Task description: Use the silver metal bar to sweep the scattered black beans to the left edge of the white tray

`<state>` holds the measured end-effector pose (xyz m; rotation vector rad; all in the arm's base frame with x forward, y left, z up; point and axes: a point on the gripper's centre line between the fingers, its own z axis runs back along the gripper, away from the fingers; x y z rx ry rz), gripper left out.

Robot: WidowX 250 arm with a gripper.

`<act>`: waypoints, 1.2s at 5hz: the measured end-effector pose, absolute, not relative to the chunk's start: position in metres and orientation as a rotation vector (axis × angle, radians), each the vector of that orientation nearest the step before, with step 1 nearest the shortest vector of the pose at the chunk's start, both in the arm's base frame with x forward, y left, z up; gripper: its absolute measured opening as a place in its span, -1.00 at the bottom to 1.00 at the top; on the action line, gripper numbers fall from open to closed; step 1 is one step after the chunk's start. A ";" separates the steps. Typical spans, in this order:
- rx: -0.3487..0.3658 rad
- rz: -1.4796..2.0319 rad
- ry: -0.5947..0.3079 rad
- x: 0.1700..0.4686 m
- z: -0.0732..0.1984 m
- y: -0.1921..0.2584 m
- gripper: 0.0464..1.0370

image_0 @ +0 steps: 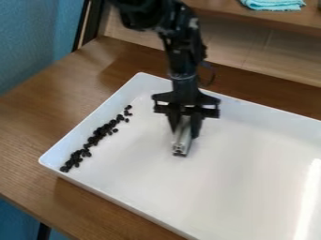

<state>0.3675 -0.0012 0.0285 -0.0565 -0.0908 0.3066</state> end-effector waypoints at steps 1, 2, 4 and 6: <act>-0.062 0.342 -0.072 0.349 0.029 0.023 -0.28; -0.069 0.379 -0.060 0.333 0.032 0.053 -0.28; -0.082 0.370 -0.076 0.307 0.034 0.090 -0.28; -0.158 0.341 -0.071 0.305 0.048 0.067 -0.28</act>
